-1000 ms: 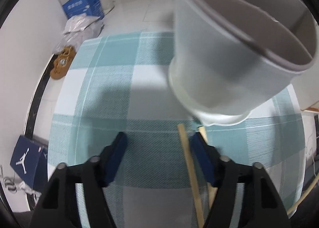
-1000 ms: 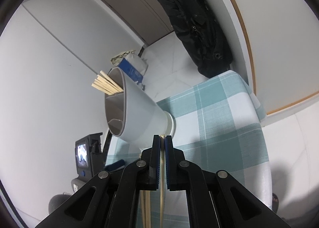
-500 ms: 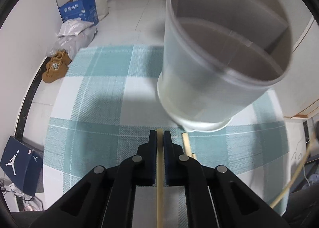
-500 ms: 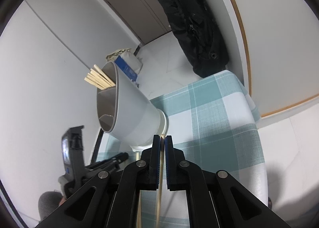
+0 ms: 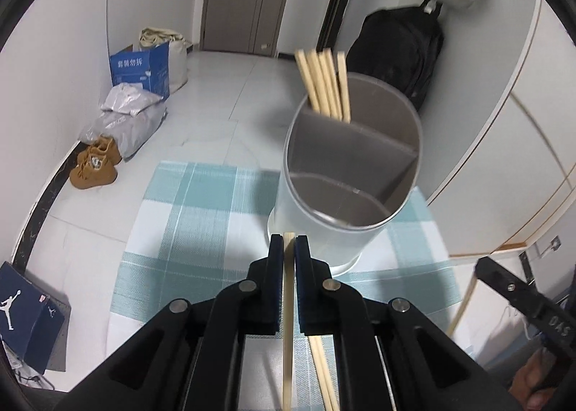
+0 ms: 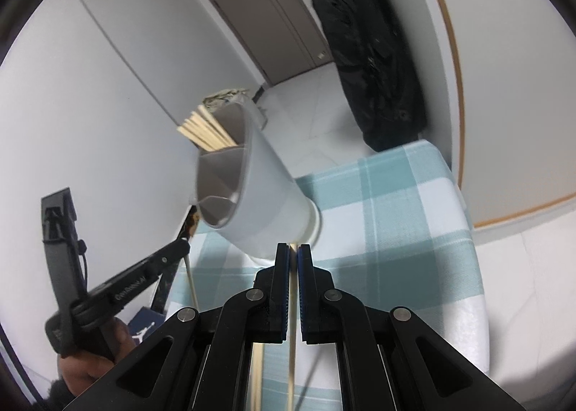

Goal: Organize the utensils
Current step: 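Lift both held chopsticks and carry them over the white holder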

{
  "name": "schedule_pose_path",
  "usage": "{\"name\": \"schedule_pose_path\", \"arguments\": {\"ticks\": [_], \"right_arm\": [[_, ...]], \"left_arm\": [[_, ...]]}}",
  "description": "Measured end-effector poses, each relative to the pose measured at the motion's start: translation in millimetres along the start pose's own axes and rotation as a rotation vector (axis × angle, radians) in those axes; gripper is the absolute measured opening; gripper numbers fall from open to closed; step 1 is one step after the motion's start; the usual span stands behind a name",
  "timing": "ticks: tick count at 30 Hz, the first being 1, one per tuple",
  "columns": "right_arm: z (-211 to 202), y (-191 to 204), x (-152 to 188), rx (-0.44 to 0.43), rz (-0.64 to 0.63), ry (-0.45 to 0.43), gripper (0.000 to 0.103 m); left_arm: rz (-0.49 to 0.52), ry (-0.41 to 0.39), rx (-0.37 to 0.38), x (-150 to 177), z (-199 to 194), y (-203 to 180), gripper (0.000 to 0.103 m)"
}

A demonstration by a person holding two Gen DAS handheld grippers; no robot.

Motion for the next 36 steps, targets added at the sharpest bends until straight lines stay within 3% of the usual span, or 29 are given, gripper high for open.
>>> {"name": "schedule_pose_path", "arguments": {"ticks": [11,21,36], "right_arm": [[-10.1,30.9,-8.4,0.006,-0.079,-0.059,0.004],[-22.6,60.3,-21.6,0.007,-0.173,-0.122,0.004],[-31.4,76.6,-74.3,-0.006,-0.191,-0.204,0.004]], "left_arm": [[-0.001,-0.048,0.09,-7.4,-23.5,-0.9,0.002],[0.043,-0.083,0.123,-20.6,-43.5,-9.8,0.002],[0.08,-0.095,0.172,-59.2,-56.5,-22.2,0.002]]}}
Point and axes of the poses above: each gripper's, at about its wrist camera, not at the fingertips, and z roughly the way its jaws point, y to its left, x to its underside, the point moved 3 cm from there along z, roughly the way its jaws point, and after that the axes turned 3 degrees about -y, right-handed, at the moved point
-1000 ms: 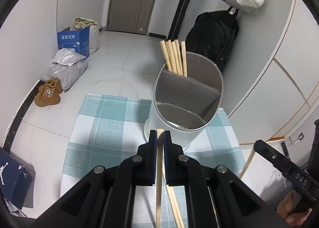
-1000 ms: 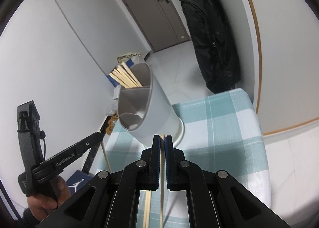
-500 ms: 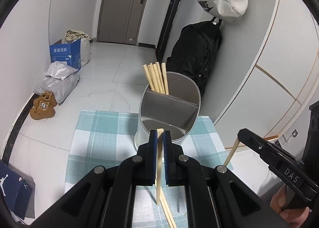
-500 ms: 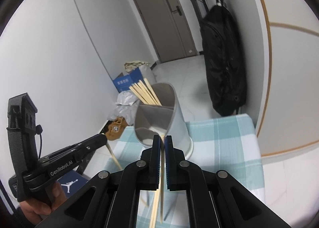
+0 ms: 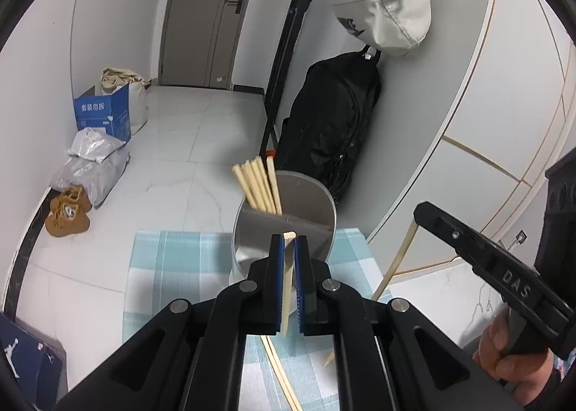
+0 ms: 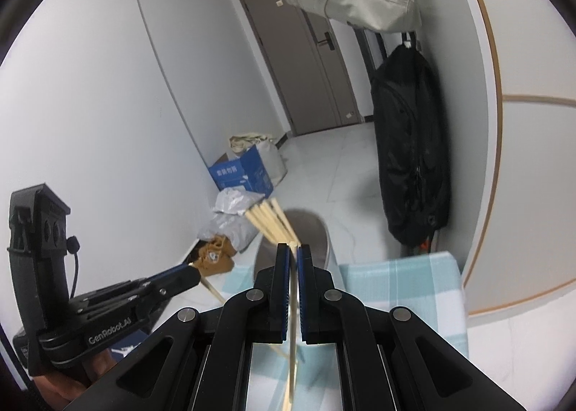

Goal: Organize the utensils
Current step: 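Lift both held chopsticks and carry them over the white holder, then lower both chopsticks into the holder and open the left tool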

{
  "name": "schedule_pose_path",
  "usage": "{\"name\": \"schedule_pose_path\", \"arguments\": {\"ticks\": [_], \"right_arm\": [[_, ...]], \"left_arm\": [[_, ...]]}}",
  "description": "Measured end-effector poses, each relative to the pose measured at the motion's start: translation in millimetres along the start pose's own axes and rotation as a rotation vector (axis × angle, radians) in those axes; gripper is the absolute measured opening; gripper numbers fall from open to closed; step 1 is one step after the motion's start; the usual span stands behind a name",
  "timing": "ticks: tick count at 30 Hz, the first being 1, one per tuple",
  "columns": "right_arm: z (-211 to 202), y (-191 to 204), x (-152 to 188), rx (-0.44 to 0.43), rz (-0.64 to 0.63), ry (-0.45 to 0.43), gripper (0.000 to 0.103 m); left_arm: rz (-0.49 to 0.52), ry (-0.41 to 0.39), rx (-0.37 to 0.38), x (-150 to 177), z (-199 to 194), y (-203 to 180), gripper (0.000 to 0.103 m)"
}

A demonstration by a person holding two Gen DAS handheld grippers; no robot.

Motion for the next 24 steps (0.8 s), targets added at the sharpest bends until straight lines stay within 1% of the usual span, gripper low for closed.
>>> {"name": "schedule_pose_path", "arguments": {"ticks": [4,7,10,15,19,21,24], "right_arm": [[2.6,-1.7,-23.6,0.0,-0.004,-0.021,0.004],[3.7,-1.2,-43.8,0.006,-0.019,-0.043,0.004],[6.2,-1.8,-60.8,0.006,-0.019,-0.061,0.004],[12.0,-2.4,-89.6,0.005,-0.032,-0.087,0.004],[25.8,-1.0,-110.3,0.009,-0.05,-0.082,0.004],[30.6,-0.5,-118.4,0.007,-0.056,-0.084,0.004],[37.7,4.0,-129.6,0.002,-0.077,-0.094,0.004]], "left_arm": [[0.011,-0.005,0.01,-20.0,-2.8,-4.9,0.002],[0.005,0.005,0.032,-35.7,-2.8,-6.9,0.002],[-0.011,0.01,0.069,-52.3,-5.6,-8.2,0.002],[0.013,-0.02,0.075,-76.4,-9.9,-14.4,0.002],[0.019,-0.046,0.087,-92.3,-8.4,-14.1,0.002],[0.03,-0.07,0.068,-99.6,-6.9,-11.5,0.002],[-0.005,-0.075,0.081,-107.9,-0.6,-2.3,0.002]]}}
Point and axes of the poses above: each gripper's, at about its wrist camera, not at the fingertips, and z roughly the way its jaws point, y to its left, x to its underside, the point moved 3 cm from there along z, roughly the way its jaws point, and after that the axes turned 3 degrees about -y, right-handed, at the moved point
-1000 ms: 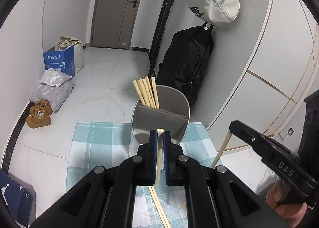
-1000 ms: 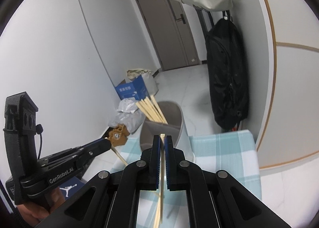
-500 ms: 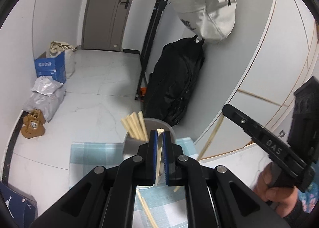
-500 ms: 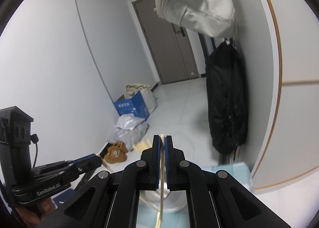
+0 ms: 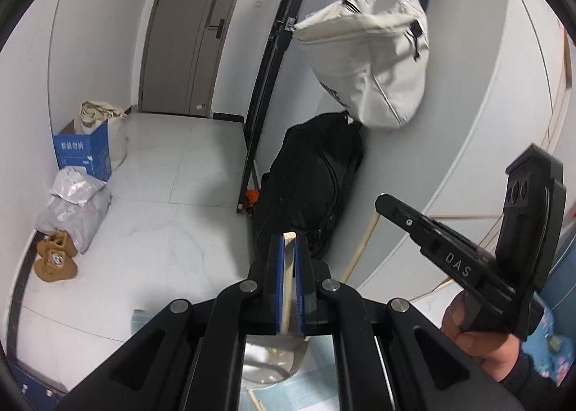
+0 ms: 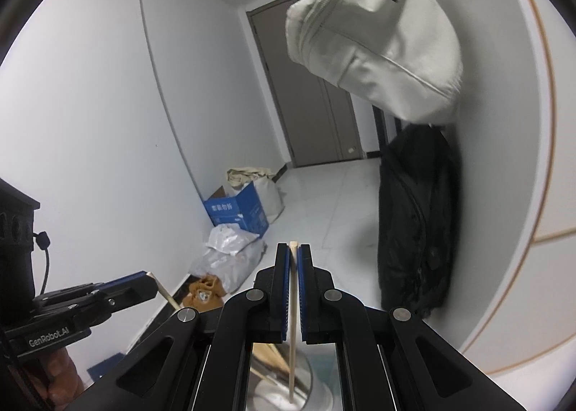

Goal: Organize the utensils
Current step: 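Lower both chopsticks into the holder and open the left tool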

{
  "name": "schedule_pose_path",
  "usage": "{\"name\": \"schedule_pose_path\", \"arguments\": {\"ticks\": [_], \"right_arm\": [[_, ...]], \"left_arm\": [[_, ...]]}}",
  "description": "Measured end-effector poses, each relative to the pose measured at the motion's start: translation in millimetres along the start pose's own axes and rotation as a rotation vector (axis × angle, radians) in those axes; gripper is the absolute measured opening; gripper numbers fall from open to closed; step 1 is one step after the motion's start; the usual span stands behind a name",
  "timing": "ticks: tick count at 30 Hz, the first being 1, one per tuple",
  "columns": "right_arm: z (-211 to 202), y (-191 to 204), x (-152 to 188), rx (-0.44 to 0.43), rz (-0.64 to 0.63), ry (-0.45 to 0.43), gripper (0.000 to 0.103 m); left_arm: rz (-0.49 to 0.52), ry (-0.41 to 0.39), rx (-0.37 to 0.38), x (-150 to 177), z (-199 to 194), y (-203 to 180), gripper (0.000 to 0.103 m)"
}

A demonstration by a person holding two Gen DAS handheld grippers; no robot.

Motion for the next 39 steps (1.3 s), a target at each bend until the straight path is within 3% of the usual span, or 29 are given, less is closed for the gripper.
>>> {"name": "schedule_pose_path", "arguments": {"ticks": [7,20,29,39], "right_arm": [[29.0,1.0,-4.7,-0.013,-0.02,0.016,0.004],[65.4,-9.9,21.3,0.012,-0.039,0.073,0.004],[67.3,-5.5,28.2,0.0,-0.072,0.052,0.004],[75.3,4.9,45.7,-0.064,-0.138,0.105,0.004]], "left_arm": [[-0.073,0.024,0.0,-2.0,24.4,17.6,0.002],[-0.09,0.092,-0.017,19.1,55.4,34.0,0.002],[-0.087,0.127,-0.025,28.5,63.0,35.8,0.002],[-0.093,0.159,-0.023,41.3,71.4,41.7,0.002]]}}
Point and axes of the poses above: each gripper's, at about its wrist camera, not at the fingertips, and z roughly the way its jaws point, y to its left, x to its underside, the point moved 3 cm from there along z, roughly the way its jaws point, and after that the axes turned 3 degrees about -y, right-handed, at the moved point
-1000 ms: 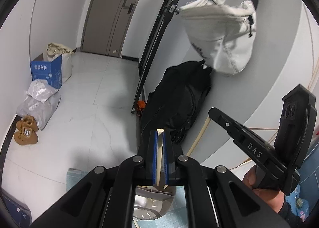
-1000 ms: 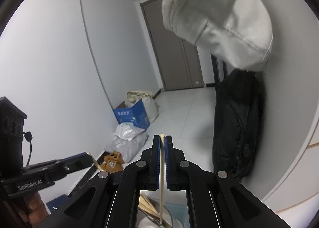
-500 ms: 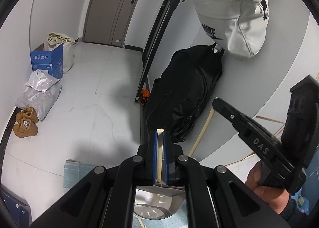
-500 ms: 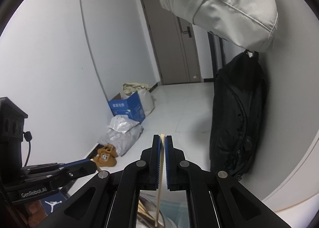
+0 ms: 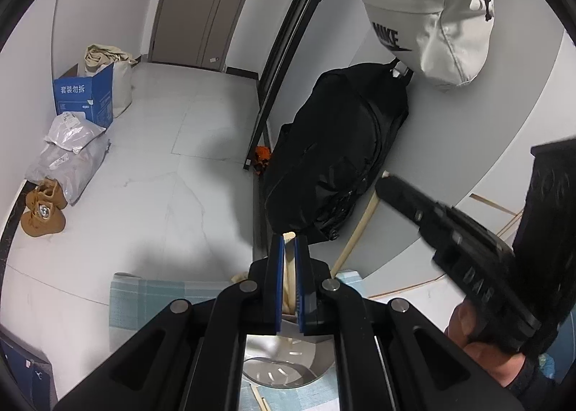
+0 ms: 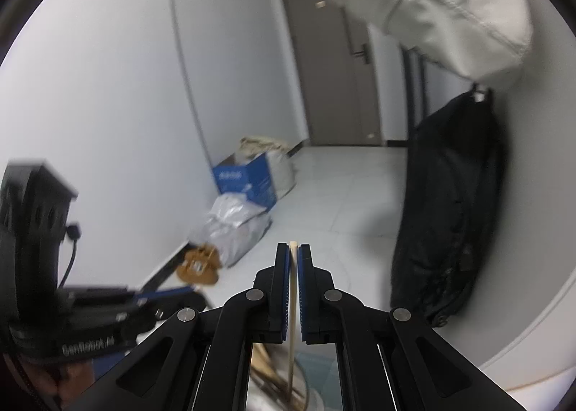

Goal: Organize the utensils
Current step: 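Lower both chopsticks into the holder and open the left tool, then open the right tool over the holder while the left tool withdraws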

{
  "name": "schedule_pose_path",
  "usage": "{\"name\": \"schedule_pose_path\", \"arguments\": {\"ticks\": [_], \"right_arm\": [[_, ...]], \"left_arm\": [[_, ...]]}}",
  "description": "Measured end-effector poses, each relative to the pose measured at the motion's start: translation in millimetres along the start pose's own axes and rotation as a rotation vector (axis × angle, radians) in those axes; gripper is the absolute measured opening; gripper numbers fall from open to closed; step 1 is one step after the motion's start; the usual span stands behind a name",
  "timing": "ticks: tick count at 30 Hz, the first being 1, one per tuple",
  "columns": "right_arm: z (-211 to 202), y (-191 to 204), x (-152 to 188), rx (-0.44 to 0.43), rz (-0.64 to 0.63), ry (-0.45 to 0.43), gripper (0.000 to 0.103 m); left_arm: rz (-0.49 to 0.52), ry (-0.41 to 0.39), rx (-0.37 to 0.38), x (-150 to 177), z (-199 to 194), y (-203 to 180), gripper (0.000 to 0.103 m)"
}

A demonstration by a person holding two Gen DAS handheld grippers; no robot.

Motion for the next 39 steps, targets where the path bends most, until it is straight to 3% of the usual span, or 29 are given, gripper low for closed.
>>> {"name": "schedule_pose_path", "arguments": {"ticks": [5,22,24,26,28,32,39], "right_arm": [[6.7,8.3,20.0,-0.005,-0.052,0.042,0.004],[15.9,2.7,33.2,-0.062,0.087,0.139,0.008],[14.6,2.2,33.0,-0.068,0.101,0.148,0.013],[11.3,1.8,32.8,-0.071,0.111,0.15,0.03],[6.5,1.5,32.2,-0.089,0.127,0.141,0.039],[-5.1,0.0,30.0,-0.078,0.146,0.125,0.039],[-28.6,-5.2,32.4,-0.032,0.185,0.107,0.041]], "left_arm": [[0.0,0.022,0.004,3.0,5.5,1.9,0.002],[-0.077,0.087,0.015,3.5,20.4,14.5,0.002],[-0.082,0.091,0.005,4.6,19.1,15.7,0.003],[-0.085,0.084,0.005,4.4,15.6,15.1,0.011],[-0.087,0.077,-0.002,4.4,11.6,14.3,0.019],[-0.1,0.049,-0.008,4.0,-0.2,14.0,0.038],[-0.085,0.017,-0.05,6.0,-18.5,11.3,0.04]]}}
Point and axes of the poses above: each gripper's, at about its wrist camera, not at the fingertips, and z roughly the way its jaws point, y to its left, x to its underside, the point moved 3 cm from there along z, roughly the way its jaws point, and after that the axes turned 3 degrees about -y, right-handed, at the moved point
